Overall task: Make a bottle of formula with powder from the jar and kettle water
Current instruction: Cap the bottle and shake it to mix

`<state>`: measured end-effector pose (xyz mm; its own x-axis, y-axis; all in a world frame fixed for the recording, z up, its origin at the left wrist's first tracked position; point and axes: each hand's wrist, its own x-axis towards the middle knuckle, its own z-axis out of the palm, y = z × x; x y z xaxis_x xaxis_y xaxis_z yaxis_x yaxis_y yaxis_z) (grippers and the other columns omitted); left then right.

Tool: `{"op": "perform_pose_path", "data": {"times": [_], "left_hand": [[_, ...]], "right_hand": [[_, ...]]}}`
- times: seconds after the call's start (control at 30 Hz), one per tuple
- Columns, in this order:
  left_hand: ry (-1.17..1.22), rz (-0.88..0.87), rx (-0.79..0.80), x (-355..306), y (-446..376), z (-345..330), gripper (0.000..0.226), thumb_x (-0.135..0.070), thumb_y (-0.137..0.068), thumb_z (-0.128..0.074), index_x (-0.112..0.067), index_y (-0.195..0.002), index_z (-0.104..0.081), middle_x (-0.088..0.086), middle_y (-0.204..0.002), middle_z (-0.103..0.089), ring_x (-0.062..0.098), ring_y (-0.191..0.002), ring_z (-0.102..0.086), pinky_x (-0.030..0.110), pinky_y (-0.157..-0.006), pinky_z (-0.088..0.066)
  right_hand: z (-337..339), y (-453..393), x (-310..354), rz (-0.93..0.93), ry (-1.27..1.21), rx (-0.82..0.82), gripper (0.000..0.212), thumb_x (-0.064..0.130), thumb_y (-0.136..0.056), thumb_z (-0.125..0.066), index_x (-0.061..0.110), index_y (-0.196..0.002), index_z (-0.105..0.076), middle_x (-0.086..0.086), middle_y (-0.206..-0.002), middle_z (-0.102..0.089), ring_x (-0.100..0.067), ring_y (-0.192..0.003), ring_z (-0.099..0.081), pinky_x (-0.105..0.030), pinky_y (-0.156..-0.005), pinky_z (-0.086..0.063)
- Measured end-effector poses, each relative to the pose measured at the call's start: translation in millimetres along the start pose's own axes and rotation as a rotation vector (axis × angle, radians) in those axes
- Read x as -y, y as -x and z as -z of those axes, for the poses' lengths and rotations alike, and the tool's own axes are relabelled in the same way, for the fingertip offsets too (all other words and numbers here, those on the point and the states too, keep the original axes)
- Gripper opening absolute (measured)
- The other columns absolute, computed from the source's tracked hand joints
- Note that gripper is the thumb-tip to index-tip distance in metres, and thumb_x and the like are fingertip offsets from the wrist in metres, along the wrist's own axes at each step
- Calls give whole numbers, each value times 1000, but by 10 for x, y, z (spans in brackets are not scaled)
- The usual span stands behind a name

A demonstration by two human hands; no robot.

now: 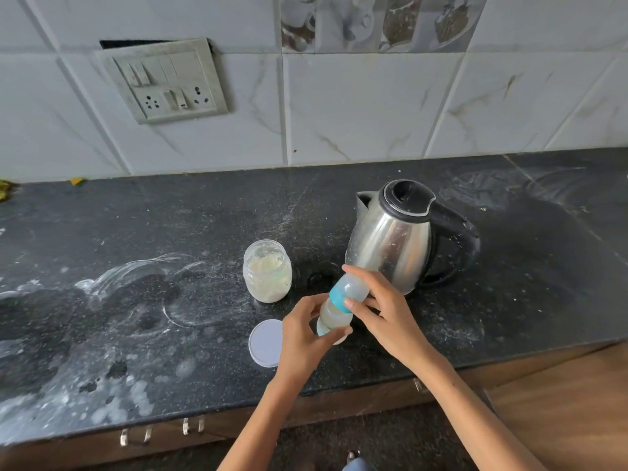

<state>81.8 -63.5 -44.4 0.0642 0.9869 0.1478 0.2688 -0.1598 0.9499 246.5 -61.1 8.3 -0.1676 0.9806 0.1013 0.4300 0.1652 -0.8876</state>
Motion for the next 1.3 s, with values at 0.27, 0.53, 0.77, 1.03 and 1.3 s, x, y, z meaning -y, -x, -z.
{"op": "perform_pose_path", "data": {"times": [0.27, 0.53, 0.77, 1.03, 1.3], "left_hand": [[71, 56, -14, 11, -16, -118, 56, -33, -61, -86, -18, -108, -59, -9, -110, -68, 6, -102, -65, 26, -84, -54], [35, 78, -41, 28, -4, -152, 46, -11, -64, -85, -19, -98, -55, -8, -93, -69, 6, -85, -67, 17, -66, -51], [32, 54, -42, 32, 6, -147, 47, -8, -62, -86, -18, -96, -55, -8, -90, -69, 2, -78, -66, 13, -60, -48], [34, 48, -48, 78, -3, -159, 49, -14, -60, -87, -19, -97, -55, -9, -91, -70, 4, -82, -67, 19, -62, -51], [31, 42, -38, 117, -13, -171, 51, -22, -63, -89, -17, -101, -54, -6, -100, -70, 5, -92, -68, 22, -71, -56]], "right_hand": [[35, -33, 78, 29, 179, 135, 50, 14, -91, -66, 36, -133, -52, 10, -134, -50, -6, -126, -50, -37, -106, -47], [-17, -61, 332, 28, 593, 98, 47, 30, -81, -77, 31, -123, -56, 6, -118, -55, -20, -102, -63, -28, -82, -50], [-85, -159, 365, -81, 748, 77, 65, 58, -73, -75, 26, -123, -49, 6, -110, -52, -20, -103, -62, -28, -75, -46], [-86, -145, 304, -60, 624, 25, 54, 47, -69, -82, 27, -113, -58, 7, -110, -61, -15, -98, -62, -28, -80, -51], [-23, -69, 122, -106, 227, 209, 86, 19, -71, -85, 36, -140, -37, 13, -138, -52, -3, -127, -48, -33, -110, -42]]}}
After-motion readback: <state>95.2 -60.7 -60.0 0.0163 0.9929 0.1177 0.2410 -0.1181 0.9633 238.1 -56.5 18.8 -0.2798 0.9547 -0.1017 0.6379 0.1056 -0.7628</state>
